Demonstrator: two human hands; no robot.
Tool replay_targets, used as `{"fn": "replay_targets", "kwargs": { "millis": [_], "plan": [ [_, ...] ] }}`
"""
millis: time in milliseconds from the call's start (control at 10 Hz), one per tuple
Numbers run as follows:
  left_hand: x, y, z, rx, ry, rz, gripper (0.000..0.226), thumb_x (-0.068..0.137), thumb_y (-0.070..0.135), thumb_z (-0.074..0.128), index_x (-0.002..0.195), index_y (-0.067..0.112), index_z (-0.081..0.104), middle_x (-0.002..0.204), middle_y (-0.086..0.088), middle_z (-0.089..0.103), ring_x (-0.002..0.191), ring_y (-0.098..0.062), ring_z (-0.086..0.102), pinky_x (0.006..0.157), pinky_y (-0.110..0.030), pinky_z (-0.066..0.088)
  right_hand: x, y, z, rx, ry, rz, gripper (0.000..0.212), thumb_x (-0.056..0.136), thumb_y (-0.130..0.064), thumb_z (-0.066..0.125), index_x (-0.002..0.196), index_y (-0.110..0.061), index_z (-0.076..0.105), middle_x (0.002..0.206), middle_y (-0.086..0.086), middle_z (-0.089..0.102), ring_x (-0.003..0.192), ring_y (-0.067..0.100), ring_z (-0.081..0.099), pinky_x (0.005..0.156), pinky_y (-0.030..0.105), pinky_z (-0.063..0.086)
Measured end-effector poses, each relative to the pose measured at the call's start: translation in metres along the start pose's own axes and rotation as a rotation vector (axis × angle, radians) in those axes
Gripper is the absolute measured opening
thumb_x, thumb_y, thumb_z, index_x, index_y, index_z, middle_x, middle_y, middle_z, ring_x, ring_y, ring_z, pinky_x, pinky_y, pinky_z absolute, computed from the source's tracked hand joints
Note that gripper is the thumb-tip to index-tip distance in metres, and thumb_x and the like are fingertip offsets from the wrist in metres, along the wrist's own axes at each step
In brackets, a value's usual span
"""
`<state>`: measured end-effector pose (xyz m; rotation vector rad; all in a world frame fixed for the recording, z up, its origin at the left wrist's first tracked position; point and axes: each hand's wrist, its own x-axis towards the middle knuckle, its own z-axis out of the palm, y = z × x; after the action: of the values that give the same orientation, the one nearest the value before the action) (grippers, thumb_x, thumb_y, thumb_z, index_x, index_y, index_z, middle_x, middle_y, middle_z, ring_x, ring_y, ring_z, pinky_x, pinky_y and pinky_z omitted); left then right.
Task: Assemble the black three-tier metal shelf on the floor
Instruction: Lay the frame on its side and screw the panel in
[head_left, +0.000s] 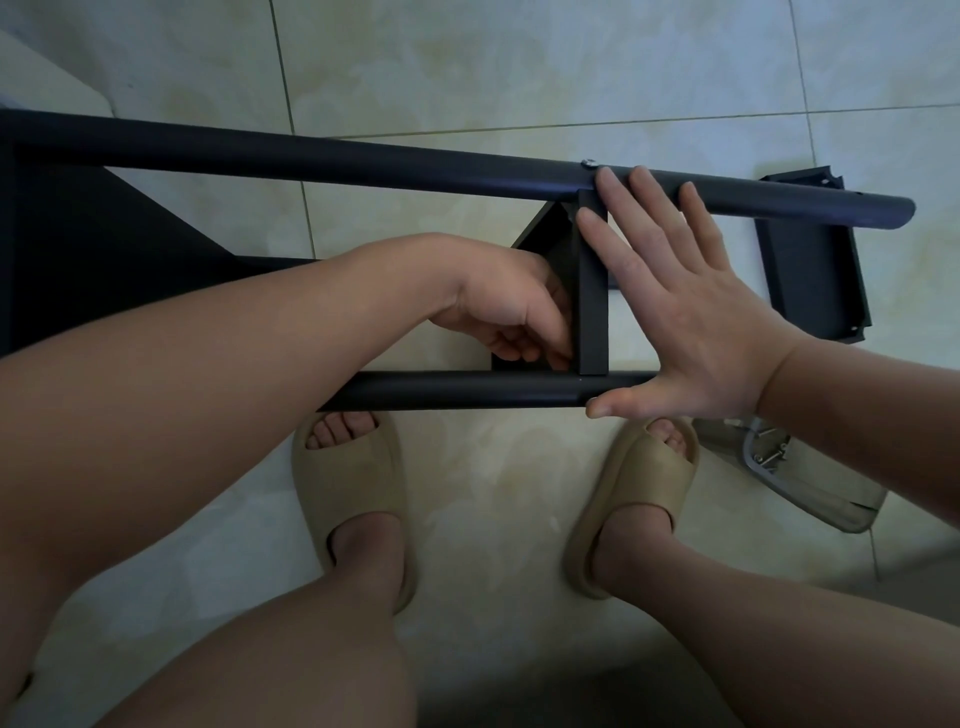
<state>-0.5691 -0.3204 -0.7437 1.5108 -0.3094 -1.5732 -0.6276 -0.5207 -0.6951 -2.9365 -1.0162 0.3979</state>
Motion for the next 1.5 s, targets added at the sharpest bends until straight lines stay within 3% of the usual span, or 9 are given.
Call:
{"fn": "replay_targets", "kwargs": {
  "millis": [200, 400, 600, 900, 1100, 1200, 1400, 1500],
  "plan": [
    [-0.0005, -0.0003, -0.0015, -0.004, -0.014, 0.014, 0.015, 0.085, 0.002, 0.072, 0.081, 0.017, 0.074, 0.076, 0.002, 0.068, 0.068, -0.011, 0.055, 0.073, -0.026, 0.045, -0.0001, 0.0002, -0.0004, 0.001, 0.0, -0.001, 0.128, 0.075, -0.096, 0.031, 0.162, -0.005, 0.007, 0.169, 0.02, -0.002, 0.156, 0.039, -0.006, 0.123, 0.063, 0.001],
    [-0.0052, 0.0006, -0.0036, 0.041, -0.081, 0.005, 0.017, 0.088, 0.001, 0.068, 0.095, 0.015, 0.072, 0.087, 0.001, 0.07, 0.086, -0.014, 0.063, 0.08, -0.026, 0.049, -0.0005, 0.0003, -0.0005, -0.001, -0.005, -0.002, 0.128, 0.075, -0.095, 0.034, 0.162, -0.005, 0.007, 0.169, 0.02, -0.002, 0.156, 0.039, -0.006, 0.123, 0.064, 0.002],
    [-0.0029, 0.0004, 0.0008, -0.012, -0.061, -0.026, 0.012, 0.092, 0.01, 0.062, 0.088, 0.013, 0.073, 0.082, -0.002, 0.072, 0.071, -0.015, 0.061, 0.077, -0.029, 0.048, -0.0001, 0.0, -0.0004, -0.001, -0.005, 0.002, 0.129, 0.075, -0.096, 0.032, 0.162, -0.005, 0.007, 0.169, 0.02, -0.002, 0.156, 0.039, -0.006, 0.123, 0.064, 0.002],
    [-0.0017, 0.0009, 0.0002, -0.015, -0.02, 0.0, 0.01, 0.089, 0.002, 0.067, 0.089, 0.01, 0.072, 0.079, -0.003, 0.071, 0.069, -0.012, 0.056, 0.075, -0.027, 0.046, -0.0002, 0.0008, 0.0, 0.0, 0.002, 0.0, 0.129, 0.075, -0.096, 0.032, 0.162, -0.005, 0.007, 0.169, 0.02, -0.002, 0.156, 0.039, -0.006, 0.123, 0.064, 0.002],
    [-0.0035, 0.0012, -0.0006, -0.005, -0.025, 0.014, 0.012, 0.087, 0.0, 0.069, 0.091, 0.011, 0.072, 0.08, 0.0, 0.069, 0.073, -0.012, 0.057, 0.077, -0.026, 0.045, -0.0002, 0.0006, 0.0008, 0.009, 0.009, -0.003, 0.128, 0.075, -0.096, 0.031, 0.162, -0.005, 0.007, 0.169, 0.02, -0.001, 0.156, 0.039, -0.005, 0.123, 0.064, 0.002],
    [-0.0043, 0.0012, -0.0006, 0.026, -0.027, 0.005, 0.016, 0.087, 0.001, 0.068, 0.101, 0.009, 0.072, 0.092, -0.006, 0.067, 0.086, -0.017, 0.059, 0.083, -0.029, 0.047, -0.0001, 0.0009, 0.0015, 0.007, 0.011, -0.004, 0.128, 0.076, -0.097, 0.03, 0.162, -0.005, 0.007, 0.169, 0.02, -0.001, 0.156, 0.039, -0.005, 0.123, 0.064, 0.002],
    [-0.0043, 0.0024, -0.001, 0.036, -0.009, -0.033, 0.013, 0.091, 0.017, 0.066, 0.085, 0.022, 0.076, 0.09, 0.004, 0.077, 0.087, -0.011, 0.07, 0.088, -0.032, 0.048, -0.0003, 0.001, 0.0011, 0.002, 0.013, -0.003, 0.128, 0.076, -0.097, 0.03, 0.162, -0.005, 0.008, 0.169, 0.02, -0.001, 0.156, 0.04, -0.004, 0.123, 0.064, 0.002],
    [-0.0023, 0.0013, 0.0009, 0.027, -0.007, -0.021, 0.011, 0.091, 0.011, 0.066, 0.092, 0.016, 0.075, 0.089, 0.0, 0.077, 0.086, -0.014, 0.07, 0.092, -0.033, 0.051, -0.0002, 0.0009, 0.0012, 0.0, 0.016, -0.003, 0.128, 0.076, -0.096, 0.03, 0.162, -0.004, 0.008, 0.169, 0.021, 0.0, 0.156, 0.04, -0.004, 0.123, 0.064, 0.003]
  ]
}}
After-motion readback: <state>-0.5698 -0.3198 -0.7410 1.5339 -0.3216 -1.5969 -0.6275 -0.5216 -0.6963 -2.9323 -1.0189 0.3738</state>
